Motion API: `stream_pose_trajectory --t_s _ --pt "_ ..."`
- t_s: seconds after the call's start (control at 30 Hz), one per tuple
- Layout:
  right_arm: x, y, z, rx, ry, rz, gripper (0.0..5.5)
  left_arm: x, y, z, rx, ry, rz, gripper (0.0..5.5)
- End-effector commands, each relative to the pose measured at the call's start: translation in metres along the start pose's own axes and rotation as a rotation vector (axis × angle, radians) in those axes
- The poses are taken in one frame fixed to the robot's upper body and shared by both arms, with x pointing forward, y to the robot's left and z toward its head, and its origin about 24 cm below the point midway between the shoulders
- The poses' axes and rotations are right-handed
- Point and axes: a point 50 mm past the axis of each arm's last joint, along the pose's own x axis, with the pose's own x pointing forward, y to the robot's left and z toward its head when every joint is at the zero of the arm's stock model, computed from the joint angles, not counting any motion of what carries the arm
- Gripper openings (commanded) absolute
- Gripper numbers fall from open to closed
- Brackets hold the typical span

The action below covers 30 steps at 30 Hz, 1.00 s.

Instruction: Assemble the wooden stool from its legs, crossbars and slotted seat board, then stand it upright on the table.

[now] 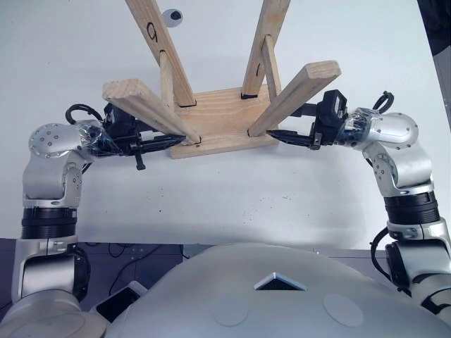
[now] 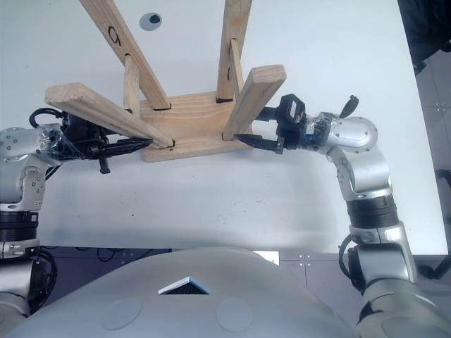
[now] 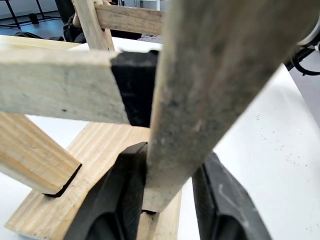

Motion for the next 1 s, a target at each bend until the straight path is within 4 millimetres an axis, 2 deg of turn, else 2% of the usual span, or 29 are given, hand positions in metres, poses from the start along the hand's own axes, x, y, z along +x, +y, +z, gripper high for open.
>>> stream_pose_trajectory --t_s 0.03,0.1,0.2,0.43,0.57,0.67,0.73,0.8,0.9,1.0 --pt "0.010 0.001 0.005 -0.009 -0.017 0.045 1.67 0.003 0.001 -0.010 0.038 0.131 -0.011 1.17" --pt "0.011 0.000 0.002 -0.013 0.017 0.045 1.37 0.004 0.001 -0.018 0.069 0.209 0.001 1.09" --pt "0.014 0.001 -0.007 0.006 0.066 0.046 1.36 0.005 -0.005 -0.034 0.057 0.292 -0.014 1.04" --pt "0.016 0.015 -0.059 0.231 0.257 0.061 1.36 0.002 -0.026 -0.088 -0.062 0.436 -0.038 1.02" --pt "0.011 0.031 -0.085 0.286 0.382 0.104 1.34 0.005 -0.032 -0.101 -0.098 0.455 -0.056 1.02" --pt "0.008 0.036 -0.093 0.290 0.420 0.120 1.33 0.008 -0.033 -0.101 -0.098 0.450 -0.064 1.02" --pt "0.011 0.033 -0.084 0.290 0.354 0.112 1.33 0.009 -0.030 -0.097 -0.089 0.429 -0.053 1.02" --pt "0.016 0.026 -0.061 0.272 0.236 0.104 1.33 0.011 -0.024 -0.085 -0.078 0.381 -0.037 1.02" --pt "0.016 0.021 -0.024 0.265 0.108 0.090 1.33 0.014 -0.021 -0.052 -0.104 0.253 -0.064 1.02" --pt "0.006 0.022 0.005 0.376 0.074 0.074 1.33 0.011 -0.025 -0.019 -0.232 0.150 -0.152 1.02"
